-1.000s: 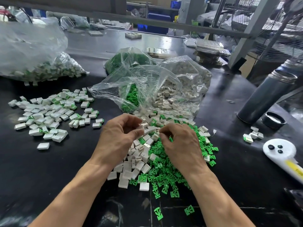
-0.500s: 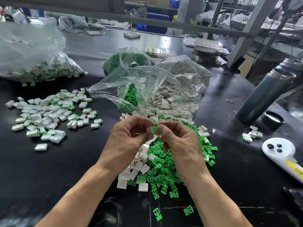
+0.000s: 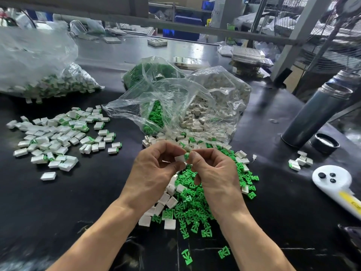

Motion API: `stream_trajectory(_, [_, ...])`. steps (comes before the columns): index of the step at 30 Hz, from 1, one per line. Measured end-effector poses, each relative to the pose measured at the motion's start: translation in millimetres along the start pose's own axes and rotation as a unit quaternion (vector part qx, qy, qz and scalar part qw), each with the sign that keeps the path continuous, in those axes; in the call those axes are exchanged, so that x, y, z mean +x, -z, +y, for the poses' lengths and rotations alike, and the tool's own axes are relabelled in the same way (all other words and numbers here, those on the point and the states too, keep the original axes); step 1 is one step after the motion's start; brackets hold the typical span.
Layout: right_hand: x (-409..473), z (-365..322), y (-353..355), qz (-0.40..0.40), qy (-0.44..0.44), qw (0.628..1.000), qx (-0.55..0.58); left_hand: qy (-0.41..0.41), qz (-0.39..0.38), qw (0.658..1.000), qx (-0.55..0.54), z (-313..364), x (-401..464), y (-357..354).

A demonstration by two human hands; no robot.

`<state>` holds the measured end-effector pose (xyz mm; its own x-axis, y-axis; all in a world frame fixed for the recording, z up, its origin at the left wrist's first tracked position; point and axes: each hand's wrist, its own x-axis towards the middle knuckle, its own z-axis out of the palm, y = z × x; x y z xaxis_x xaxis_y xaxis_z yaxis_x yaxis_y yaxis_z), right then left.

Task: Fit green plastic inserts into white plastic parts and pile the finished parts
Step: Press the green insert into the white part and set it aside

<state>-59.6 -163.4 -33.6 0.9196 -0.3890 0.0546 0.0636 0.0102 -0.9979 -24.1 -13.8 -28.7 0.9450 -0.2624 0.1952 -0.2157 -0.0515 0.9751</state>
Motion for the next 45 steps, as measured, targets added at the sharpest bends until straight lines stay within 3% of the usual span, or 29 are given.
stream_trajectory(5, [-1,2,-1,0.007,-0.003,1.000,-0.007,0.004,-0.001,1.000,0.001,0,0,0])
stream_trajectory(17, [0,-4,9,-0.087,-0.014,0.996,-0.033,0.014,0.010,0.999,-0.032,5,-2,1])
stream_trajectory(23, [0,-10,15,-0.127,-0.004,0.987,-0.098,0.002,0.011,0.998,-0.054,6,-1,0])
stream_trajectory(40, [-7,-7,10,-0.099,0.099,0.977,-0.162,0.044,-0.004,0.999,0.013,10,3,12])
stream_trajectory(45, [-11,-4,3,-0.067,0.111,0.983,-0.128,0.045,0.036,0.998,-0.037,12,0,6])
